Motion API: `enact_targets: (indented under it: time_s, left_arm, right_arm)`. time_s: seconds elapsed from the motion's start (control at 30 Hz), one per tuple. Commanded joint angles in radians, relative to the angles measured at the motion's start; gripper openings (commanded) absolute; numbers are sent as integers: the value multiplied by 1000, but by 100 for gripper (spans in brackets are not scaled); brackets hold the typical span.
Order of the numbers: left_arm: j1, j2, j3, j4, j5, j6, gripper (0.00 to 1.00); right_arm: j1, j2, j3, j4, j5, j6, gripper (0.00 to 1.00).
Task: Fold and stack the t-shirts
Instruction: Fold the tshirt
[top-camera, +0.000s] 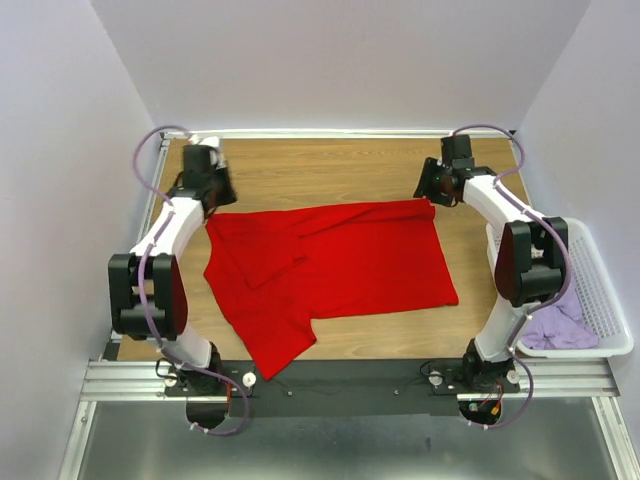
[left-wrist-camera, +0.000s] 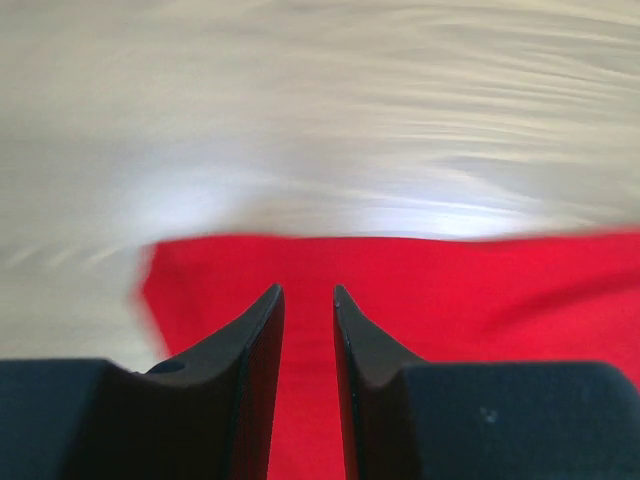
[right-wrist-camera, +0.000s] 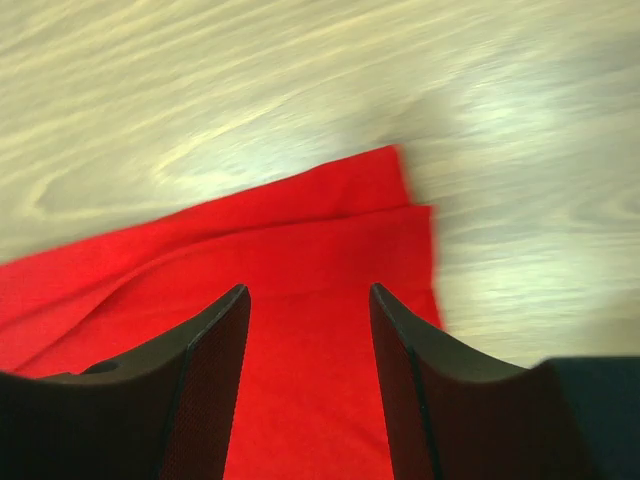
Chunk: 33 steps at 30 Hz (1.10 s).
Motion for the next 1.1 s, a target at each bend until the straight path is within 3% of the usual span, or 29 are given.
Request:
enact_targets:
  time_s: [0.0,0.17,0.47,0.73,1.07]
  left_arm:
    - [-223,-32,28,50,-1,112,34]
    - [-439,128,185,32,24,176,34]
    - [-652,425,519,-8,6,297,34]
    - [-705,597,697,-50,33,342,34]
    - [-719,697,751,-97,-7,374,34]
  right_arm:
    - [-21,-32,-3,-18,43,29,61]
    - [-21,-78,-66,-18,34,49,67]
    - [-23,-224,-225,-18,-35,88,75]
    - [-23,-340,-310,-21,-30,105,83]
    - [-23,-388,-339,-27,-33,93,83]
